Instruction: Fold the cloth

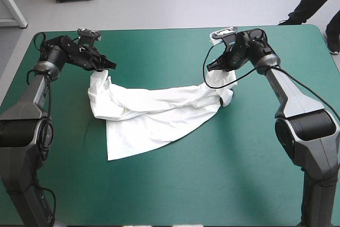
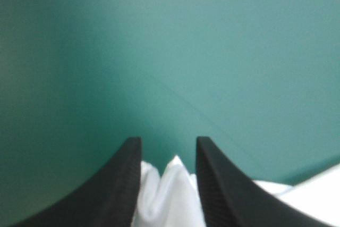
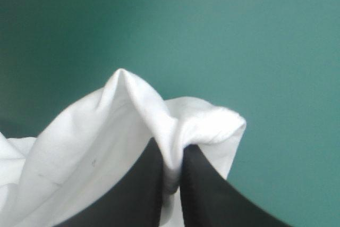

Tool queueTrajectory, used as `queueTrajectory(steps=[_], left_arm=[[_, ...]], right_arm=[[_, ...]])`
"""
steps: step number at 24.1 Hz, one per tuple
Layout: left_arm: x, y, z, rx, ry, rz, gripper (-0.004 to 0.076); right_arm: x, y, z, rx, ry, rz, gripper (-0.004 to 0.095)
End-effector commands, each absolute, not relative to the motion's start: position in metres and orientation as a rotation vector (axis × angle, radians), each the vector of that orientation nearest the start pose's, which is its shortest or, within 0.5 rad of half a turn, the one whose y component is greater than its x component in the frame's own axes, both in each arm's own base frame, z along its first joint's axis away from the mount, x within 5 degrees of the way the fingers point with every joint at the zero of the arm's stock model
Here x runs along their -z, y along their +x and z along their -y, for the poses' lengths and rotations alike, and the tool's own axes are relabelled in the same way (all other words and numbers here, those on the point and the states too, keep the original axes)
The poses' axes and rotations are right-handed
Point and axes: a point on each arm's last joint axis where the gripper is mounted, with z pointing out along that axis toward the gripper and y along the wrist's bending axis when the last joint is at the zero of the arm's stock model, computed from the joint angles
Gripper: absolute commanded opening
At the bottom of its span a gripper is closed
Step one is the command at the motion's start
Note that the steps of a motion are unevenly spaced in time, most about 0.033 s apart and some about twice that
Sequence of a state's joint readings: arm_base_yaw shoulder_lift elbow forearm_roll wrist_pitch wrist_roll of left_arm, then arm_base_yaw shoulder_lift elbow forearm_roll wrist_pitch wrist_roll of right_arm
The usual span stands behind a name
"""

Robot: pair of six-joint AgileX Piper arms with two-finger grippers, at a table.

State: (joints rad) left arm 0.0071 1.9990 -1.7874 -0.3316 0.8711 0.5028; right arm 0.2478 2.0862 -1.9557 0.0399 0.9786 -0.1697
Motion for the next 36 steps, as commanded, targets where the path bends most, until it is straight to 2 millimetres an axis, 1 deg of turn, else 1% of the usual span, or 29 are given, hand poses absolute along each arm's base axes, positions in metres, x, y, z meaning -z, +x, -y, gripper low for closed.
queueTrajectory(steps=[1, 2, 3, 5, 7, 9, 12, 14, 16, 17, 18, 19, 20, 21, 22, 23, 24, 26, 28, 30, 32, 36], left_arm=[[-0.323, 0.450, 0.020, 0.160, 0.414, -2.316, 0.0438], [-0.324, 0.449, 0.020, 0.159, 0.415, -2.331, 0.0454], [-0.325, 0.448, 0.020, 0.162, 0.411, -2.345, 0.0459], [-0.333, 0.443, 0.021, 0.176, 0.440, -2.379, 0.0459], [-0.346, 0.436, 0.022, 0.191, 0.466, -2.396, 0.0459], [-0.359, 0.425, 0.022, 0.180, 0.485, -2.399, 0.0459], [-0.381, 0.401, 0.023, 0.180, 0.509, -2.432, 0.0458], [-0.391, 0.385, 0.023, 0.198, 0.507, -2.482, 0.0458], [-0.401, 0.368, 0.027, 0.221, 0.495, -2.521, 0.0458], [-0.405, 0.354, 0.035, 0.231, 0.498, -2.522, 0.0457], [-0.405, 0.344, 0.041, 0.236, 0.523, -2.526, 0.0457], [-0.403, 0.325, 0.054, 0.245, 0.551, -2.547, 0.0454], [-0.398, 0.316, 0.061, 0.257, 0.569, -2.569, 0.0454], [-0.384, 0.298, 0.073, 0.285, 0.603, -2.621, 0.0454], [-0.375, 0.289, 0.077, 0.295, 0.626, -2.654, 0.0454], [-0.354, 0.274, 0.081, 0.292, 0.644, -2.731, 0.0455], [-0.342, 0.263, 0.081, 0.273, 0.643, -2.780, 0.0455], [-0.320, 0.246, 0.078, 0.261, 0.667, -2.860, 0.0455], [-0.302, 0.237, 0.075, 0.260, 0.695, -2.917, 0.0455], [-0.288, 0.233, 0.075, 0.264, 0.706, -2.941, 0.0455], [-0.275, 0.231, 0.075, 0.269, 0.720, -2.937, 0.0455], [-0.266, 0.233, 0.075, 0.257, 0.726, -2.893, 0.0455]], right_arm=[[-0.325, 0.454, -0.104, -0.146, -0.478, -2.408, 0.0260], [-0.325, 0.454, -0.102, -0.161, -0.470, -2.411, 0.0295], [-0.326, 0.454, -0.097, -0.177, -0.458, -2.420, 0.0365], [-0.331, 0.453, -0.089, -0.193, -0.439, -2.435, 0.0453], [-0.339, 0.452, -0.081, -0.233, -0.410, -2.441, 0.0496], [-0.351, 0.449, -0.075, -0.274, -0.396, -2.442, 0.0500], [-0.369, 0.439, -0.069, -0.315, -0.392, -2.444, 0.0500], [-0.379, 0.430, -0.066, -0.316, -0.396, -2.443, 0.0500], [-0.389, 0.422, -0.066, -0.316, -0.402, -2.436, 0.0500], [-0.397, 0.415, -0.066, -0.326, -0.401, -2.432, 0.0500], [-0.400, 0.412, -0.065, -0.327, -0.403, -2.433, 0.0500], [-0.405, 0.405, -0.065, -0.331, -0.402, -2.437, 0.0500], [-0.405, 0.401, -0.065, -0.332, -0.402, -2.443, 0.0500], [-0.406, 0.392, -0.064, -0.334, -0.404, -2.458, 0.0500], [-0.404, 0.387, -0.063, -0.337, -0.404, -2.473, 0.0500], [-0.399, 0.378, -0.062, -0.335, -0.404, -2.501, 0.0500], [-0.393, 0.370, -0.061, -0.336, -0.407, -2.535, 0.0500], [-0.384, 0.362, -0.060, -0.340, -0.414, -2.580, 0.0500], [-0.375, 0.358, -0.060, -0.345, -0.413, -2.614, 0.0500], [-0.371, 0.357, -0.060, -0.344, -0.429, -2.624, 0.0500], [-0.371, 0.356, -0.065, -0.329, -0.453, -2.623, 0.0500], [-0.371, 0.357, -0.071, -0.316, -0.485, -2.601, 0.0496]])
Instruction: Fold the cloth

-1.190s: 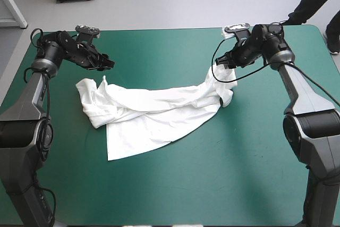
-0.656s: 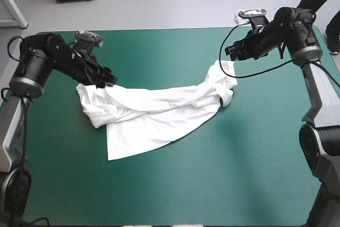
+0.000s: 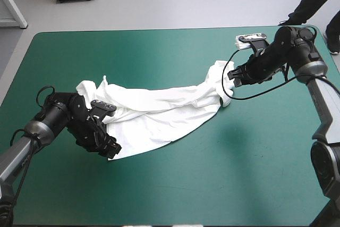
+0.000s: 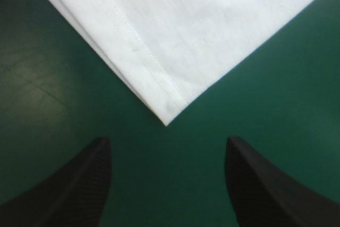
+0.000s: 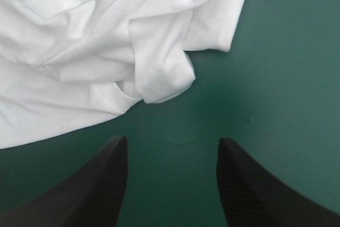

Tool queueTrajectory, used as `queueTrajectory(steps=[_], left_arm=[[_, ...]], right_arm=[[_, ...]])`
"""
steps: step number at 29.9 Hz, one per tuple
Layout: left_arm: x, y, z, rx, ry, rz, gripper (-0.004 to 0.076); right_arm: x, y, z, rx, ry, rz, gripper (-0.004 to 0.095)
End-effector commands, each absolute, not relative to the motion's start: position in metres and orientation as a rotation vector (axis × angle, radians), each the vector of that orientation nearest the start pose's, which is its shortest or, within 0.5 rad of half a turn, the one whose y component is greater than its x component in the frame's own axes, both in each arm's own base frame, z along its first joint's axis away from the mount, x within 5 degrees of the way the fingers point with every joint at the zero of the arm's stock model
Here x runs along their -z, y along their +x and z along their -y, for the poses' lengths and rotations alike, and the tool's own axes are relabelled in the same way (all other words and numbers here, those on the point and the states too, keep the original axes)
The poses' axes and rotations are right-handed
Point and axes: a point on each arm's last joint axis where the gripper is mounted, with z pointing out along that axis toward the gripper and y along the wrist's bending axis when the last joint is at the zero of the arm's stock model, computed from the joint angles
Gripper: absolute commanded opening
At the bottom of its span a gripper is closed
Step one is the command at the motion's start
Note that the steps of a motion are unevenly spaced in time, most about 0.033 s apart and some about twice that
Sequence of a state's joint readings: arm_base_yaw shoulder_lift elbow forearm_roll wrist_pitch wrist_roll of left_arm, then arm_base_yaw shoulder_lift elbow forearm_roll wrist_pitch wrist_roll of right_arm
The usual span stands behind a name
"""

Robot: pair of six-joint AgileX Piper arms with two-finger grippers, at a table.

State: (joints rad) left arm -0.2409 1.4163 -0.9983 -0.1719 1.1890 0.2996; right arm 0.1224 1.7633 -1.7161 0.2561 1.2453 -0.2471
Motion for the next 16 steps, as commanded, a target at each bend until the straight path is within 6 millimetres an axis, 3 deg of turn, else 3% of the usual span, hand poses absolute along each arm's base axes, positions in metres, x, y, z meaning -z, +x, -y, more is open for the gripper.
queueTrajectory(steps=[1, 16], left_arm=[[-0.264, 0.233, 0.074, 0.255, 0.725, -2.888, 0.0455], [-0.221, 0.255, 0.081, 0.269, 0.747, -2.960, 0.0454]], right_arm=[[-0.371, 0.356, -0.071, -0.314, -0.494, -2.599, 0.0496], [-0.372, 0.360, -0.068, -0.253, -0.495, -2.563, 0.0496]])
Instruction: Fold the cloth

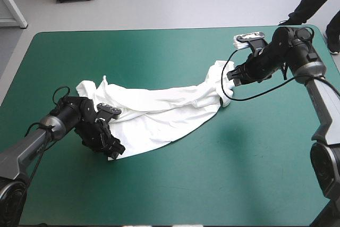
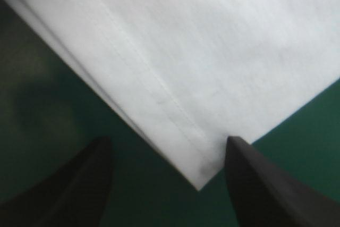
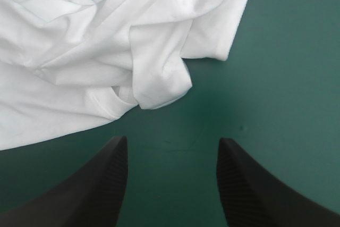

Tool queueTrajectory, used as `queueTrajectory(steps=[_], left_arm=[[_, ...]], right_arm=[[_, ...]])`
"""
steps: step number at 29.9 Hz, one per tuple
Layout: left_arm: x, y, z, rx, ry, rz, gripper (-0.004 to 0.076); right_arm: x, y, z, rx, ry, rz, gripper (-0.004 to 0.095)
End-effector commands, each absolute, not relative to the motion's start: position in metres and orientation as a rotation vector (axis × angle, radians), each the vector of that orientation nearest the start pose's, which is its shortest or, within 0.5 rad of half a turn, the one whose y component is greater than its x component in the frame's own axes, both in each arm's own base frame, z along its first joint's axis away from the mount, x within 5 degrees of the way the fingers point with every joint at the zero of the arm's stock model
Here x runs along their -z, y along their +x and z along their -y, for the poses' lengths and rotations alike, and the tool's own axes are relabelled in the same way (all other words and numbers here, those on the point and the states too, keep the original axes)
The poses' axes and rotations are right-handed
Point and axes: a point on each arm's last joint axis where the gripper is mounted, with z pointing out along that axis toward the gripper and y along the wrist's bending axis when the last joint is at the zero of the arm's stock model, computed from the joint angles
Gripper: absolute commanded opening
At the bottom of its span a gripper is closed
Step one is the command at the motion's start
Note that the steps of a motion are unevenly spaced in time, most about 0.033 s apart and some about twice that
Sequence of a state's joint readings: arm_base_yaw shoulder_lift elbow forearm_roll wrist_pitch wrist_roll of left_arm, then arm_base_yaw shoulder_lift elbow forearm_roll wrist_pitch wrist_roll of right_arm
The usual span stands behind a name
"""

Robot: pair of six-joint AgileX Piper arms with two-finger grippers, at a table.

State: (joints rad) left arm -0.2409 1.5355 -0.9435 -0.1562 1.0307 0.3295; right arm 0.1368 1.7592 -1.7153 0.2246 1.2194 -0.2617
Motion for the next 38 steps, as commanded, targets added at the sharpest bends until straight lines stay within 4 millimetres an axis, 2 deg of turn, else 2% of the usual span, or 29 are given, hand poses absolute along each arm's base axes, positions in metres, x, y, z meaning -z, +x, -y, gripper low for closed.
queueTrajectory(steps=[1, 5, 12, 16, 22, 26, 29, 38], left_arm=[[-0.219, 0.256, 0.082, 0.288, 0.744, -2.965, 0.0454], [-0.209, 0.257, 0.093, 0.322, 0.792, -2.970, 0.0415], [-0.189, 0.255, 0.123, 0.327, 0.932, -2.978, 0.0256], [-0.178, 0.256, 0.129, 0.348, 0.932, -3.006, 0.0160], [-0.175, 0.256, 0.130, 0.365, 0.966, -3.000, -0.0013], [-0.175, 0.256, 0.131, 0.375, 0.962, -3.000, -0.0022], [-0.176, 0.255, 0.131, 0.383, 0.969, -3.005, -0.0022], [-0.176, 0.253, 0.131, 0.392, 0.987, -3.019, -0.0022]], right_arm=[[-0.372, 0.361, -0.068, -0.251, -0.497, -2.554, 0.0496], [-0.367, 0.366, -0.068, -0.234, -0.513, -2.557, 0.0496], [-0.342, 0.380, -0.071, -0.263, -0.515, -2.621, 0.0496], [-0.328, 0.388, -0.073, -0.270, -0.518, -2.656, 0.0496], [-0.309, 0.399, -0.074, -0.270, -0.527, -2.688, 0.0496], [-0.293, 0.406, -0.078, -0.294, -0.531, -2.721, 0.0496], [-0.280, 0.409, -0.088, -0.296, -0.580, -2.748, 0.0496], [-0.238, 0.416, -0.137, -0.287, -0.739, -2.788, 0.0496]])
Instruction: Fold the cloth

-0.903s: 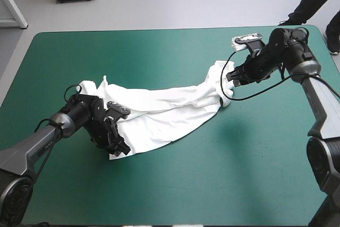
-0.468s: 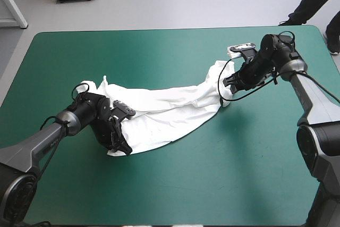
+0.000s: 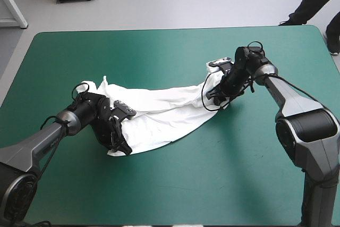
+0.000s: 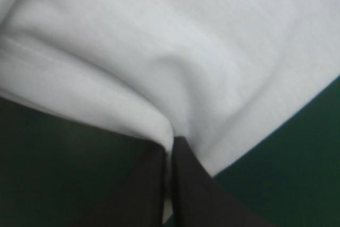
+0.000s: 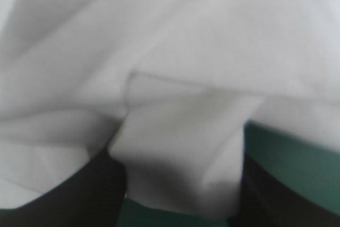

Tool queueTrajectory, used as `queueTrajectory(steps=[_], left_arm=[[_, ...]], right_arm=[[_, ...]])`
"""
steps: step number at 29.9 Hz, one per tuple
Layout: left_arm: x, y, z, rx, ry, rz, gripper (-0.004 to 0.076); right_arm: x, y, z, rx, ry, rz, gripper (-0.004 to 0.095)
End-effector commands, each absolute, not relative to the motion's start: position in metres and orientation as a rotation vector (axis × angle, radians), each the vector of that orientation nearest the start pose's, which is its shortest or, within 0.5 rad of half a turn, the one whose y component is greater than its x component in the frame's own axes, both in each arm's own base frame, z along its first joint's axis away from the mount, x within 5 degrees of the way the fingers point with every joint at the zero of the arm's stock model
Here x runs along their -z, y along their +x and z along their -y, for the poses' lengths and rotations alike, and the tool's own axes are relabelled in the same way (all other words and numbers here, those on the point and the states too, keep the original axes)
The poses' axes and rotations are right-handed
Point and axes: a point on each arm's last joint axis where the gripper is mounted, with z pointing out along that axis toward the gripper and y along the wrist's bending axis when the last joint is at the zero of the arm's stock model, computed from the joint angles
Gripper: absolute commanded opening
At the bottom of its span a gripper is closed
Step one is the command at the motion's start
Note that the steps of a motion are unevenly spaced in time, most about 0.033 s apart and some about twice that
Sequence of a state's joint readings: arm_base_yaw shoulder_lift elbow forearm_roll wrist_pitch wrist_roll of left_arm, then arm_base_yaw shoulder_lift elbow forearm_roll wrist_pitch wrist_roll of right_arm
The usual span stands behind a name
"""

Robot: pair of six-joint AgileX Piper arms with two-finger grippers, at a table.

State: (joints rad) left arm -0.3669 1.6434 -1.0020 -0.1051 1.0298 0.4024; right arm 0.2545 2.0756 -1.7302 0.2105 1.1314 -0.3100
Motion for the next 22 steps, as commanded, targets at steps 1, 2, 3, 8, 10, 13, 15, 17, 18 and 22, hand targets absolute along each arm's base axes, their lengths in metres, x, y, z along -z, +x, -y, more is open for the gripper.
queueTrajectory(steps=[1, 2, 3, 8, 10, 13, 15, 17, 18, 22], left_arm=[[-0.176, 0.253, 0.131, 0.396, 0.997, -3.016, -0.0022], [-0.176, 0.253, 0.131, 0.400, 1.013, -3.011, -0.0022], [-0.176, 0.253, 0.131, 0.401, 1.013, -3.014, -0.0022], [-0.176, 0.252, 0.131, 0.406, 1.020, -3.016, -0.0022], [-0.176, 0.253, 0.131, 0.406, 1.020, -3.015, -0.0022], [-0.178, 0.254, 0.132, 0.406, 1.025, -3.006, -0.0022], [-0.182, 0.256, 0.133, 0.407, 1.032, -2.998, -0.0022], [-0.192, 0.258, 0.134, 0.411, 1.037, -2.973, -0.0022], [-0.199, 0.259, 0.134, 0.413, 1.037, -2.956, -0.0022], [-0.242, 0.256, 0.131, 0.377, 1.033, -2.843, -0.0022]], right_arm=[[-0.234, 0.417, -0.141, -0.287, -0.748, -2.795, 0.0496], [-0.229, 0.418, -0.142, -0.288, -0.749, -2.806, 0.0495], [-0.226, 0.418, -0.145, -0.290, -0.750, -2.815, 0.0487], [-0.215, 0.418, -0.148, -0.281, -0.733, -2.860, 0.0202], [-0.216, 0.418, -0.149, -0.264, -0.745, -2.860, 0.0052], [-0.222, 0.419, -0.148, -0.257, -0.747, -2.865, -0.0014], [-0.229, 0.419, -0.147, -0.241, -0.746, -2.873, -0.0014], [-0.241, 0.420, -0.146, -0.218, -0.737, -2.880, -0.0014], [-0.251, 0.420, -0.145, -0.205, -0.709, -2.856, -0.0015], [-0.297, 0.412, -0.137, -0.128, -0.691, -2.740, -0.0017]])
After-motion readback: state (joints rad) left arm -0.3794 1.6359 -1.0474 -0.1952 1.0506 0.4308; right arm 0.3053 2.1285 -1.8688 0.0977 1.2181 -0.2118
